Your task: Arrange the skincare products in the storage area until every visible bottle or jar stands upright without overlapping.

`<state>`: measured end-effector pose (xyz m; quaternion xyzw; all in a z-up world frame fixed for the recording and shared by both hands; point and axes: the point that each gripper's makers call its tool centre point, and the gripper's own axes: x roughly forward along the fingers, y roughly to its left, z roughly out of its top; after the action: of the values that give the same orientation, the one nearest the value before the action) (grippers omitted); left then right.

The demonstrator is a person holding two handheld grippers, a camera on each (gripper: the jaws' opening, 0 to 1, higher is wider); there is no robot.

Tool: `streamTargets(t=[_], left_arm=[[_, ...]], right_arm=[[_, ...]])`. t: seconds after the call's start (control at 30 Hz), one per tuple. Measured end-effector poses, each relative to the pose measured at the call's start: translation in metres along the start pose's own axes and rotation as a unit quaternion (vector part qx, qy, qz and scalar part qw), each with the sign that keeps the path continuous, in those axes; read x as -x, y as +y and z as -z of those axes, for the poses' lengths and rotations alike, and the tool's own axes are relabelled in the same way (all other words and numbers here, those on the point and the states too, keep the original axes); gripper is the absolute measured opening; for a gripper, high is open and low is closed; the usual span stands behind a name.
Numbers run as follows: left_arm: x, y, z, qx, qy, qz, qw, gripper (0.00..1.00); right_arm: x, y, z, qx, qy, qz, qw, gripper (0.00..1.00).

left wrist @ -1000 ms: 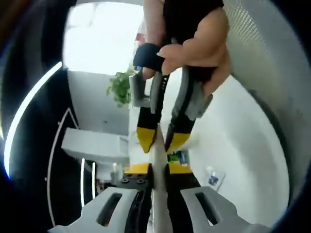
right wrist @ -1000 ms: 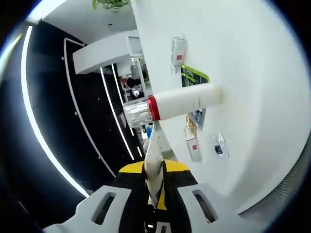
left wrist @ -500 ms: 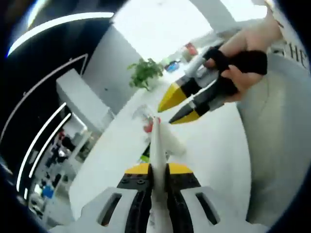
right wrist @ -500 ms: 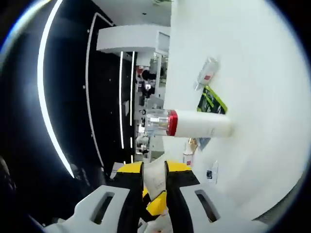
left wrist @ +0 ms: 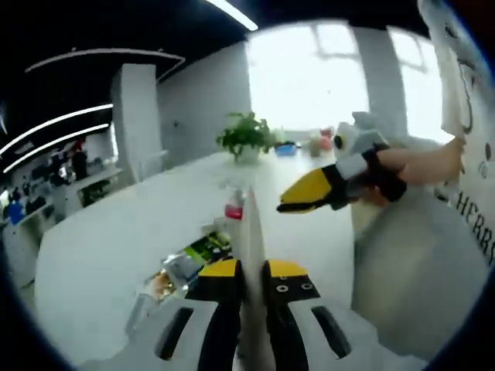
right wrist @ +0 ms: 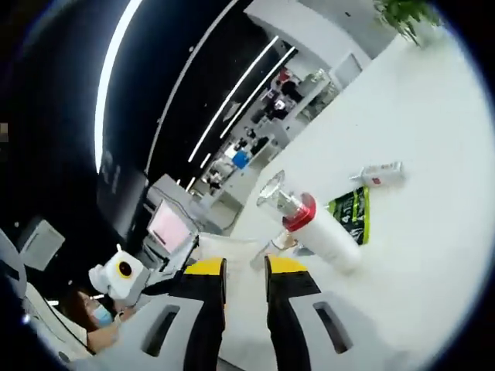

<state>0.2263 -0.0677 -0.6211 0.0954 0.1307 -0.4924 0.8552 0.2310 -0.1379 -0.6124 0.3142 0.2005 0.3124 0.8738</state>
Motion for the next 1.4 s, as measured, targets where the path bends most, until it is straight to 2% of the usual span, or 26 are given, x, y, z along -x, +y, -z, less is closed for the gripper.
streamTargets(t=[0.13,0.2,0.23,0.33,0.4,0.43,0.5,0.57,0.63,0.67,0.77,0.83,0.87,0.9,1.0,1.07,1.13,1.2,1.27,1.4], left_arm=[[0.000,-0.003,0.000,0.036,-0.008,0.015,0.9992,0.06],[0.001,-0.004,0.001,0.042,-0.009,0.023,0.9988,0.06],[0.001,-0.006,0.001,0.047,-0.011,0.029,0.9984,0.06],[-0.001,-0.016,0.000,0.051,-0.010,0.046,0.9976,0.06],[-0.003,-0.023,0.000,0.053,-0.008,0.054,0.9971,0.06],[-0.004,-0.026,0.001,0.054,-0.007,0.057,0.9969,0.06],[-0.004,-0.026,0.002,0.055,-0.005,0.065,0.9964,0.06],[-0.005,-0.029,0.003,0.062,-0.005,0.071,0.9956,0.06],[-0.005,-0.034,0.002,0.060,-0.005,0.083,0.9947,0.06],[-0.005,-0.038,0.003,0.060,-0.001,0.091,0.9941,0.06],[-0.003,-0.041,0.005,0.057,0.003,0.105,0.9928,0.06],[-0.002,-0.045,0.005,0.060,0.003,0.117,0.9913,0.06],[-0.002,-0.047,0.005,0.061,0.002,0.125,0.9903,0.06],[-0.001,-0.048,0.006,0.065,0.001,0.133,0.9890,0.06],[0.000,-0.057,0.008,0.062,0.004,0.153,0.9863,0.06],[0.002,-0.060,0.009,0.058,0.006,0.165,0.9845,0.06],[0.002,-0.065,0.007,0.053,0.002,0.178,0.9826,0.06],[0.003,-0.069,0.005,0.055,-0.004,0.191,0.9801,0.06],[0.004,-0.074,0.002,0.054,-0.009,0.203,0.9776,0.07],[0.004,-0.078,0.002,0.048,-0.009,0.214,0.9756,0.07]], right_arm=[[0.001,-0.001,-0.005,0.046,0.030,-0.024,0.9982,0.20],[0.002,0.002,-0.006,0.087,0.058,-0.044,0.9935,0.20],[0.002,0.005,-0.008,0.109,0.063,-0.053,0.9907,0.20],[0.003,0.013,-0.008,0.187,0.108,-0.088,0.9723,0.20],[0.001,0.015,-0.009,0.201,0.126,-0.100,0.9663,0.19],[0.001,0.015,-0.009,0.200,0.130,-0.100,0.9660,0.20],[-0.001,0.016,-0.007,0.235,0.150,-0.120,0.9529,0.25],[-0.002,0.014,-0.002,0.265,0.178,-0.123,0.9398,0.27],[-0.002,0.013,0.007,0.302,0.204,-0.136,0.9214,0.27],[-0.002,0.015,0.010,0.310,0.213,-0.142,0.9158,0.28],[0.001,0.021,0.020,0.334,0.247,-0.184,0.8911,0.27],[0.001,0.025,0.025,0.346,0.264,-0.202,0.8773,0.27],[0.002,0.024,0.028,0.348,0.274,-0.205,0.8729,0.26],[0.002,0.023,0.031,0.360,0.285,-0.209,0.8635,0.26],[0.005,0.026,0.038,0.358,0.304,-0.230,0.8523,0.22],[0.008,0.028,0.044,0.368,0.320,-0.244,0.8385,0.21],[0.010,0.030,0.050,0.373,0.334,-0.252,0.8283,0.20],[0.011,0.034,0.055,0.373,0.335,-0.260,0.8253,0.19],[0.014,0.038,0.061,0.377,0.345,-0.278,0.8135,0.19],[0.016,0.045,0.064,0.386,0.346,-0.296,0.8022,0.16]])
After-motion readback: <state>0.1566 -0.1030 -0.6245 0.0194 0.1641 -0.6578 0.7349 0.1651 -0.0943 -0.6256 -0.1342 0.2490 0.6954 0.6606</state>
